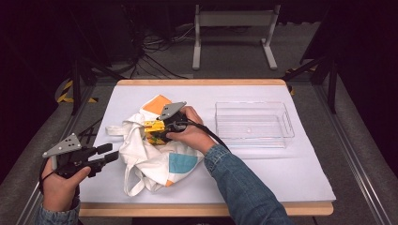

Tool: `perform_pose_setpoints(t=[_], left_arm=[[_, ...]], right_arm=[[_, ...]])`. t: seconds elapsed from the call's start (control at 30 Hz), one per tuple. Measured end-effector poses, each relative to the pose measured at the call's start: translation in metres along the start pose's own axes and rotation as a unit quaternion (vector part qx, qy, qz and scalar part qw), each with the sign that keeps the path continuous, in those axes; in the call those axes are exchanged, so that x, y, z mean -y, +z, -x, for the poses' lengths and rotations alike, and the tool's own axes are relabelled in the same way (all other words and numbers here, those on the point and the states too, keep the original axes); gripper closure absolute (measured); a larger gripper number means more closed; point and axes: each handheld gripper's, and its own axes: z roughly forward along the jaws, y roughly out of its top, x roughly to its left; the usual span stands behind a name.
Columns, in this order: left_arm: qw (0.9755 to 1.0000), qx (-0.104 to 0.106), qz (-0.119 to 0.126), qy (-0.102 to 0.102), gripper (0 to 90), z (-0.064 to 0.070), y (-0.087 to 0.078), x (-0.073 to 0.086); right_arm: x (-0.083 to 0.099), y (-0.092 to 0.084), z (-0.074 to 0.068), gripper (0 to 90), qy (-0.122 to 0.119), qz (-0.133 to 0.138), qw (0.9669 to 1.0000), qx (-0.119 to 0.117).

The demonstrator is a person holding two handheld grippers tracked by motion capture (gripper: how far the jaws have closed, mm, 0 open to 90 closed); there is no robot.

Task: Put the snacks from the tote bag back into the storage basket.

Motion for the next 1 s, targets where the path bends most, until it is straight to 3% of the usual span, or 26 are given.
perform_pose_setpoints(t=[0.23, 0.47, 1.0], left_arm=[[1.0000, 0.002, -0.003, -0.002, 55.4, 0.000, 0.002, 0.000], [1.0000, 0.003, -0.004, -0.007, 55.1, -0.002, 0.003, 0.001], [0.9999, 0.006, -0.007, -0.013, 54.9, -0.003, 0.004, 0.003]], right_arm=[[-0.002, -0.006, -0.002, 50.7, -0.018, -0.007, 0.9998, -0.007], [-0.003, -0.009, -0.004, 51.1, -0.031, -0.011, 0.9994, -0.008], [-0.021, -0.038, 0.002, 51.2, -0.018, 0.023, 0.9995, -0.015]])
